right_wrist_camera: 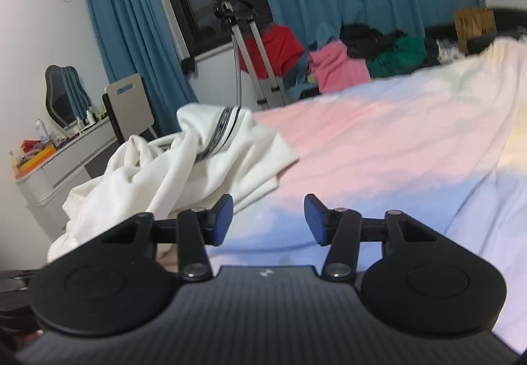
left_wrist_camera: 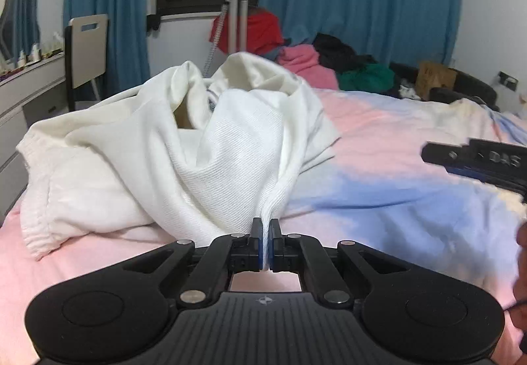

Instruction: Fold clothes

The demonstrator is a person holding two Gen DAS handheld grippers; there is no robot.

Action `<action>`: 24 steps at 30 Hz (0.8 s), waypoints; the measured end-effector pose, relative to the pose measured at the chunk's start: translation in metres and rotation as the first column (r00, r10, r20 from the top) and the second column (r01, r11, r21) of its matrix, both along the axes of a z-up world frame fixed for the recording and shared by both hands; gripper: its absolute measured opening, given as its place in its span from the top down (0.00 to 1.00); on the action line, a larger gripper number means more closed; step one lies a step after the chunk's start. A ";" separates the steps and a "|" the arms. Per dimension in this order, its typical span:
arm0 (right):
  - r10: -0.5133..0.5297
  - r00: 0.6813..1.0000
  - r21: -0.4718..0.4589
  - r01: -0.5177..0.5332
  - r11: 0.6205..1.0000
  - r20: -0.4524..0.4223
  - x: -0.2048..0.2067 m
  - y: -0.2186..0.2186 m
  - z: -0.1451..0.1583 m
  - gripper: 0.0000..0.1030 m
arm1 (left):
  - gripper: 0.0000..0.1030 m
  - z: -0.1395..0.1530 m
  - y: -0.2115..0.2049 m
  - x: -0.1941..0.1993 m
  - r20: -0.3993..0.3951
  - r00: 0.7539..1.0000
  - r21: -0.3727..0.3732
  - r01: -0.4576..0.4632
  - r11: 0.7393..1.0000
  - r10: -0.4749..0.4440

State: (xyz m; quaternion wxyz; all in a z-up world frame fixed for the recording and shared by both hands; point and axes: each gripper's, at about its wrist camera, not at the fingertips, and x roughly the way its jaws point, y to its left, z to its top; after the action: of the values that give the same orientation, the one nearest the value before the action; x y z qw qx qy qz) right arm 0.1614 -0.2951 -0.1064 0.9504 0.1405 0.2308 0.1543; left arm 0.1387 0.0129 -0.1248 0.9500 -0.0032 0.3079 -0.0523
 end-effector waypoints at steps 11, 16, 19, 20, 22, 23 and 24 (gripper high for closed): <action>0.132 0.991 -0.075 -0.131 0.989 0.005 0.092 0.075 0.047 0.38 | 0.97 -0.025 0.024 0.019 -0.039 0.998 -0.185 -0.060 0.981 0.053; 0.116 0.992 -0.204 -0.126 0.971 -0.057 0.190 0.148 0.061 0.32 | 0.97 -0.040 0.036 0.037 -0.035 0.996 -0.232 -0.092 0.968 0.087; 0.118 0.986 -0.274 -0.147 0.950 -0.120 0.244 0.185 0.052 0.32 | 0.97 -0.056 0.038 0.048 -0.024 0.998 -0.225 -0.066 0.972 0.062; 0.114 0.985 -0.308 -0.149 0.940 -0.128 0.259 0.195 0.048 0.32 | 0.97 -0.061 0.038 0.051 -0.016 0.999 -0.212 -0.053 0.976 0.051; 0.116 0.981 -0.383 -0.167 0.909 -0.153 0.282 0.213 0.036 0.34 | 0.97 -0.067 0.039 0.057 -0.006 1.000 -0.210 -0.030 0.977 0.030; 0.088 0.981 -0.421 -0.154 0.894 -0.172 0.291 0.215 0.032 0.52 | 0.97 -0.069 0.039 0.059 -0.002 1.000 -0.212 -0.021 0.977 0.021; 0.059 0.980 -0.459 -0.141 0.877 -0.190 0.299 0.217 0.028 0.91 | 0.97 -0.070 0.040 0.059 0.004 1.000 -0.215 -0.013 0.977 0.015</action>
State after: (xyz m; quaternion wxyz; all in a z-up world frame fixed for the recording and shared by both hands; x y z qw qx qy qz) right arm 0.4608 -0.0779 -0.0788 0.9235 -0.0937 0.3485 0.1301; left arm 0.1976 0.0528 -0.1947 0.9453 -0.1079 0.2977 -0.0786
